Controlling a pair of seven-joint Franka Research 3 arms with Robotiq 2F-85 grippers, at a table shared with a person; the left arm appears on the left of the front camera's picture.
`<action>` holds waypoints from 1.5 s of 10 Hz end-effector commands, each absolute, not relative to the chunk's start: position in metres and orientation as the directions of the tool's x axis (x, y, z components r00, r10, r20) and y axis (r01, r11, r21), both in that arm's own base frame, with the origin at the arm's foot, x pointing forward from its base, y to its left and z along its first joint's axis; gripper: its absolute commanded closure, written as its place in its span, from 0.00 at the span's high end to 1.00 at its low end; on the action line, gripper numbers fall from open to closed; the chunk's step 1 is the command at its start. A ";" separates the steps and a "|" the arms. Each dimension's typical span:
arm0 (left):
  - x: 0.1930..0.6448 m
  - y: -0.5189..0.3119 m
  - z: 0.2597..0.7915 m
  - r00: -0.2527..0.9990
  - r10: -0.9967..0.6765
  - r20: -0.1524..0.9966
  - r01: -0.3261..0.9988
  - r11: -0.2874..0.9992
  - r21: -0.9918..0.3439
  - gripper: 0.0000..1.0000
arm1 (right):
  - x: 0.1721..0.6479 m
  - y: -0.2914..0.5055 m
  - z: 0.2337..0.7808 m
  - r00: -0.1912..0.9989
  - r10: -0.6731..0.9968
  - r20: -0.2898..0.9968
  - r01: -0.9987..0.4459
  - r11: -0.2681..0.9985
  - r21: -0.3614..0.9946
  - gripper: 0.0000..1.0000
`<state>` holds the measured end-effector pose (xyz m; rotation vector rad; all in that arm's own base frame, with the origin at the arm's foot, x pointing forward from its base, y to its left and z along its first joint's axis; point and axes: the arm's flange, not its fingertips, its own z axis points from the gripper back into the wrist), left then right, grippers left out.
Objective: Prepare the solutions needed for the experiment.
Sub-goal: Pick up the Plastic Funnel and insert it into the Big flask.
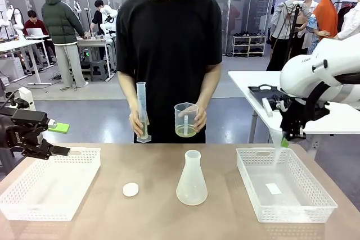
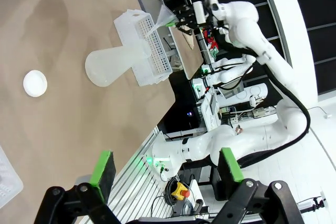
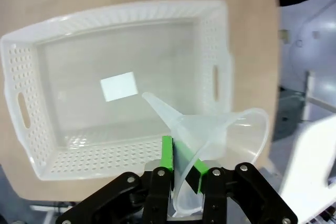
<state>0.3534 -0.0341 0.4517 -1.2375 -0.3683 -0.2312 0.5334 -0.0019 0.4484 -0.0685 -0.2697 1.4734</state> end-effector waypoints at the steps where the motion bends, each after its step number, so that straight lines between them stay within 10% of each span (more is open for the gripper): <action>1: 0.353 -0.037 0.453 0.917 0.040 0.396 0.369 0.291 -0.883 1.00 | 0.493 0.018 0.473 0.092 0.993 0.071 -0.911 0.113 -0.396 0.00; 6: 0.353 -0.037 0.453 0.917 0.040 0.396 0.369 0.291 -0.883 1.00 | 0.437 0.038 0.534 0.075 0.997 -0.004 -0.780 0.056 -0.623 0.00; 14: 0.353 -0.037 0.453 0.917 0.040 0.396 0.369 0.291 -0.883 1.00 | 0.435 0.036 0.543 0.046 0.999 -0.011 -0.788 0.030 -0.615 0.06; 15: 0.353 -0.037 0.453 0.917 0.040 0.396 0.369 0.291 -0.883 1.00 | 0.430 0.060 0.549 -0.094 0.996 0.007 -0.763 -0.068 -0.643 0.06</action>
